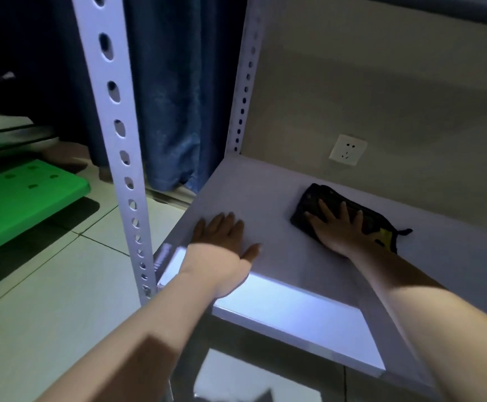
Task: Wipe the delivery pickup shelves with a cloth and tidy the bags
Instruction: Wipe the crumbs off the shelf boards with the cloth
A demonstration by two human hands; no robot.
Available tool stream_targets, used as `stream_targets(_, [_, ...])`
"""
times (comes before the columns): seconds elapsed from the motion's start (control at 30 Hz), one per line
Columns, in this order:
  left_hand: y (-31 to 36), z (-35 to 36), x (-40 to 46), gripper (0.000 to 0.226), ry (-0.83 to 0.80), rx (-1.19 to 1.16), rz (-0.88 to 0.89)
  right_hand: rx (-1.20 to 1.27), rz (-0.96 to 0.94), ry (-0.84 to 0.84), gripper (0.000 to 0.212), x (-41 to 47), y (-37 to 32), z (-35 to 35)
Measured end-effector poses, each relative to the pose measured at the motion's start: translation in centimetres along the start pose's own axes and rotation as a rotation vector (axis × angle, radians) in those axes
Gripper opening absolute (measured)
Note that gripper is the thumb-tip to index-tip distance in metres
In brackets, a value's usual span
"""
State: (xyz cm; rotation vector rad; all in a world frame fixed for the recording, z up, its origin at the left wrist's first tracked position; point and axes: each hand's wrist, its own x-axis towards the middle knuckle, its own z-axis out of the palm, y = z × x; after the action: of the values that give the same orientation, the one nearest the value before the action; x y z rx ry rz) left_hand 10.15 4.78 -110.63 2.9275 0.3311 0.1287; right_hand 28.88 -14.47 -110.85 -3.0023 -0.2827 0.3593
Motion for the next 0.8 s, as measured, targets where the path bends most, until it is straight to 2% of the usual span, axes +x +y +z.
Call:
stream_targets(0.1, [0.0, 0.4, 0.0, 0.066, 0.033, -0.042, -0.013, 0.017, -0.063, -0.042, 0.079, 0.3, -6.0, -1.1])
stream_targets(0.23, [0.0, 0.4, -0.2, 0.069, 0.092, -0.053, -0.012, -0.039, -0.373, -0.016, 0.069, -0.6, -13.8, -0.4])
stream_targets(0.4, [0.0, 0.7, -0.1, 0.070, 0.095, -0.070, -0.022, -0.056, -0.490, -0.025, 0.078, 3.5, -14.4, -0.9])
stream_targets(0.6, [-0.1, 0.8, 0.3, 0.068, 0.082, -0.060, -0.021, -0.035, -0.069, 0.064, 0.095, 11.4, -3.4, -1.3])
stream_targets(0.67, [-0.2, 0.7, 0.3, 0.067, 0.076, -0.054, -0.023, -0.013, 0.059, 0.082, 0.099, 9.3, -2.3, -1.8])
stream_targets(0.73, [-0.2, 0.7, 0.2, 0.067, 0.075, -0.047, -0.022, -0.007, 0.127, 0.093, 0.098, 7.1, -2.1, -1.8])
stream_targets(0.8, [-0.2, 0.6, 0.1, 0.066, 0.063, -0.049, -0.026, -0.054, 0.058, 0.105, 0.101, 6.0, -1.6, -1.0])
